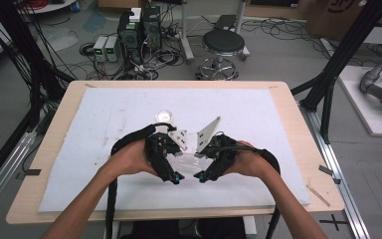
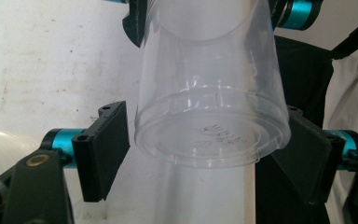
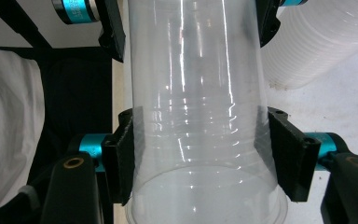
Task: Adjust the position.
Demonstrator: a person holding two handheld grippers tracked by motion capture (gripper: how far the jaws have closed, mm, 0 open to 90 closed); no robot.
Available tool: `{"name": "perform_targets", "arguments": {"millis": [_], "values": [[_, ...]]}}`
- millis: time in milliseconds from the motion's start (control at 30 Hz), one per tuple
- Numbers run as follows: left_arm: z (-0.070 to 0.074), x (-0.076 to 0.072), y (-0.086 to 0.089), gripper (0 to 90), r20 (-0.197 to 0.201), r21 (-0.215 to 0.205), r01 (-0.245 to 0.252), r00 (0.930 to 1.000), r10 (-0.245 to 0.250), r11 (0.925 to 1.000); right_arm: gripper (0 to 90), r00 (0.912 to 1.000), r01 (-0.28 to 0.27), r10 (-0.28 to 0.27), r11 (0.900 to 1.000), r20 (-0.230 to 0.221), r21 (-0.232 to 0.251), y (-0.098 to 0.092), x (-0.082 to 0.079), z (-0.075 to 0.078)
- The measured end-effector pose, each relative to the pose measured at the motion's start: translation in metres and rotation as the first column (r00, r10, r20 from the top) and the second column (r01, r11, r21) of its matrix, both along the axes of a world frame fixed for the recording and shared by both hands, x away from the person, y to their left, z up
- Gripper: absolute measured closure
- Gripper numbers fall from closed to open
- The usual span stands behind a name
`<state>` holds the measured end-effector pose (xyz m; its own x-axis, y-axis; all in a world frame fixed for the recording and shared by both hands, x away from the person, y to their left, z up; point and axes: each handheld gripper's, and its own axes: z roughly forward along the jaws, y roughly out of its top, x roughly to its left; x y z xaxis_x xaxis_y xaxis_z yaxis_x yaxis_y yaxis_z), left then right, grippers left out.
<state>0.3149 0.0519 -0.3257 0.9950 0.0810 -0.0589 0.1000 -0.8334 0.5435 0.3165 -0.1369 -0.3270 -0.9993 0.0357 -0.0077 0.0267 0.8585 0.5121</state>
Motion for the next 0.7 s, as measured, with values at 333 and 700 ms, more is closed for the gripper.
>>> {"name": "perform_targets", "arguments": {"millis": [333, 700], "values": [[0.0008, -0.0003, -0.0026, 30.9, -0.017, -0.024, 0.029, 0.9994, -0.029, 0.9993, 34.1, 0.9999, -0.004, 0.004, 1.000, -0.011, -0.017, 0.0016, -0.0003, -0.0029], [-0.0010, 0.0016, -0.0002, 41.3, -0.015, -0.039, 0.023, 0.9996, -0.024, 0.9990, 34.2, 0.9998, 0.000, 0.000, 1.000, -0.020, -0.020, 0.0027, -0.0002, -0.0052]]}}
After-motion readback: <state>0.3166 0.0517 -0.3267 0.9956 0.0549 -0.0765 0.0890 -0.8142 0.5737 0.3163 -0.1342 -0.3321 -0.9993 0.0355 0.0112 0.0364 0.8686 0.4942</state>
